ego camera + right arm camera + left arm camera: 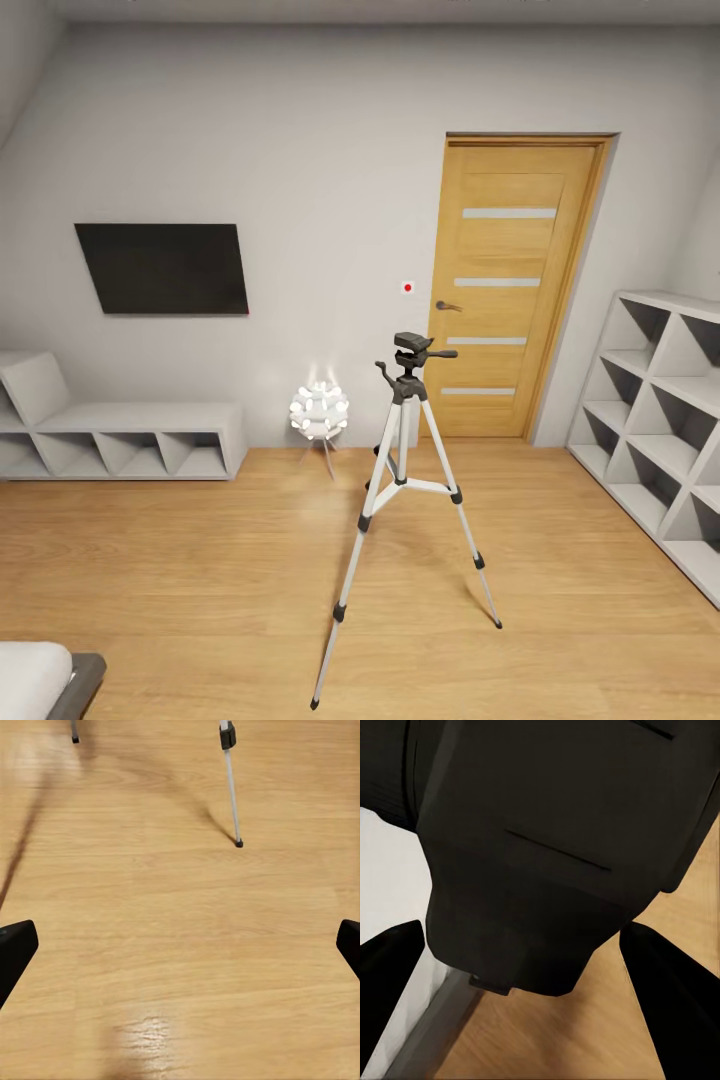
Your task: Attach the digital camera to the camera tripod in the bedroom.
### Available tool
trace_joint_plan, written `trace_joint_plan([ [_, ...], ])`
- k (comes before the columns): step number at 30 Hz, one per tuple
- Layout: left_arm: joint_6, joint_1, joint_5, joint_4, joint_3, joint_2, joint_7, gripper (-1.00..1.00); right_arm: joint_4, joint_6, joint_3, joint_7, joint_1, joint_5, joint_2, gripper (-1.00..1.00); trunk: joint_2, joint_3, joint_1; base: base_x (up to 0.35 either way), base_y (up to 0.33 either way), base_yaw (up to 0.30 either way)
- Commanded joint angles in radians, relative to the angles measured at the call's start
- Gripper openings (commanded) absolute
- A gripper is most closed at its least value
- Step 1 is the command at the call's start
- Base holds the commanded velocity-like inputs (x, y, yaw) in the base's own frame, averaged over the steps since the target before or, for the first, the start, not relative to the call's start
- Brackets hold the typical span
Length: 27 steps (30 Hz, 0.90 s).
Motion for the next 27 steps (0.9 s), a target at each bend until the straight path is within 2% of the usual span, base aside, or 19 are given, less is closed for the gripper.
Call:
trace_joint_plan([
  [1,-0.003,-0.001,-0.004,0.009,-0.007,-0.006,0.006,-1.00,0.001,-0.002,-0.008,-0.004,0.000,0.011,0.001,1.00,-0.001,-0.001,0.000,0.000,0.000,0.000],
  [4,-0.004,0.000,-0.012,0.045,-0.008,-0.034,0.006,-1.00,0.001,-0.002,-0.008,-0.004,0.000,0.011,0.001,1.00,-0.001,-0.001,0.000,0.000,0.000,0.000],
  [7,-0.005,0.000,-0.017,0.095,-0.009,-0.079,0.006,-1.00,0.001,-0.002,-0.008,-0.004,0.000,0.011,0.001,1.00,-0.001,-0.001,0.000,0.000,0.000,0.000],
  [10,-0.006,0.000,-0.018,0.113,-0.008,-0.095,0.005,-1.00,0.001,-0.002,-0.008,-0.004,0.000,0.011,0.001,1.00,-0.001,-0.001,0.000,0.000,0.000,0.000],
  [19,-0.007,0.001,-0.020,0.121,-0.003,-0.105,0.003,-1.00,0.001,-0.002,-0.008,-0.004,0.000,0.011,0.001,1.00,-0.001,-0.001,0.000,0.000,0.000,0.000],
  [21,-0.007,0.001,-0.024,0.120,0.000,-0.105,-0.008,-1.00,0.001,-0.002,-0.008,-0.004,0.000,0.011,0.001,1.00,-0.001,-0.001,0.000,0.000,0.000,0.000],
  [22,-0.007,0.001,-0.036,0.122,0.006,-0.105,-0.037,-1.00,0.001,-0.002,-0.008,-0.004,0.000,0.011,0.001,1.00,-0.001,-0.001,0.000,0.000,0.000,0.000],
  [24,-0.007,0.000,-0.103,0.136,0.079,-0.105,-0.187,-1.00,0.001,-0.002,-0.008,-0.004,0.000,0.011,0.001,1.00,-0.001,-0.001,0.000,0.000,0.000,0.000],
  [25,-0.006,0.001,-0.139,0.151,0.132,-0.105,-0.267,-1.00,0.001,-0.002,-0.008,-0.004,0.000,0.011,0.001,1.00,-0.001,-0.001,0.000,0.000,0.000,0.000],
  [26,-0.006,0.001,-0.196,0.182,0.212,-0.106,-0.380,-1.00,0.001,-0.002,-0.008,-0.004,0.000,0.011,0.001,1.00,-0.001,-0.001,0.000,0.000,0.000,0.000],
  [27,-0.008,0.001,-0.236,0.216,0.260,-0.116,-0.459,-1.00,0.001,-0.002,-0.008,-0.004,0.000,0.011,0.001,1.00,-0.001,-0.001,0.000,0.000,0.000,0.000],
])
